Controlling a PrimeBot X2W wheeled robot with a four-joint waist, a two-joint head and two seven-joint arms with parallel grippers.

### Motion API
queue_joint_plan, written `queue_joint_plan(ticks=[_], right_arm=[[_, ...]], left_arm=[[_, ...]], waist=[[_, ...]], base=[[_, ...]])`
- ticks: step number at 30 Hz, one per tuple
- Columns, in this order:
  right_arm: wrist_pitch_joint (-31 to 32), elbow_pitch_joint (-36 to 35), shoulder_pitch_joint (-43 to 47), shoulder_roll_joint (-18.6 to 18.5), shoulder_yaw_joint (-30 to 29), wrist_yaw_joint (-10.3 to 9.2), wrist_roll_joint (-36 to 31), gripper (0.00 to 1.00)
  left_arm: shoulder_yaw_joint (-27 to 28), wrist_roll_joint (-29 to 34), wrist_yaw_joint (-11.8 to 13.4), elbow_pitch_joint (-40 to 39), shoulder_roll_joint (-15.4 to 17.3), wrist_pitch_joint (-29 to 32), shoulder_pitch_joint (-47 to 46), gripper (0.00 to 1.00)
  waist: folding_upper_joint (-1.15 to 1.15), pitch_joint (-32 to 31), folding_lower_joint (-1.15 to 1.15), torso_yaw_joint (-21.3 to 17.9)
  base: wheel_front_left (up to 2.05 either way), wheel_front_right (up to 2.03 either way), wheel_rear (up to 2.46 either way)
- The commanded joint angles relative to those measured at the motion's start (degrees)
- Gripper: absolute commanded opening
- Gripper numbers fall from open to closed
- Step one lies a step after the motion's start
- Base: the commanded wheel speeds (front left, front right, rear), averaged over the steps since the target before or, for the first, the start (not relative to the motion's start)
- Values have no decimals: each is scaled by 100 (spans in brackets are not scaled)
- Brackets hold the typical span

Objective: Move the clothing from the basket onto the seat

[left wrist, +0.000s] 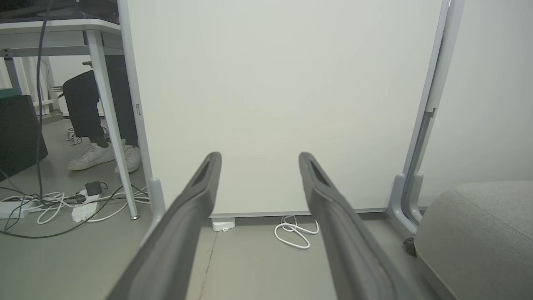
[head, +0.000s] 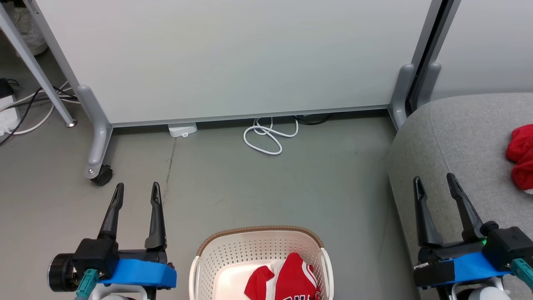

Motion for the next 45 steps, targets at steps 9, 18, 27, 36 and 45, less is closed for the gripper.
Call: queue_joint_plan(ticks=[9, 18, 27, 36, 45], right_arm=[[-3, 27, 48, 10, 21, 3, 63, 100], [-3, -28, -145, 9, 20, 3, 62, 100], [-3, -128, -557, 7, 79, 3, -66, 100], [-3, -278, -1128, 7, 101, 3, -238, 100], [-3, -458, -1626, 7, 103, 3, -343, 100]], left_arm=[[44, 94, -64, 20, -42, -25, -13, 100], [-343, 79, -264, 407, 34, -25, -448, 100], [-1191, -83, -319, 1195, 277, -21, -1286, 100], [-2391, -394, -307, 2102, 556, -22, -2218, 100], [-3465, -740, -307, 3086, 614, -22, -3104, 100]], waist=[[0, 23, 0, -26], [0, 179, 0, -76], [0, 651, 0, -308], [0, 1463, 0, -586], [0, 2387, 0, -777]], base=[[0, 0, 0], [0, 0, 0], [0, 0, 0], [0, 0, 0], [0, 0, 0]])
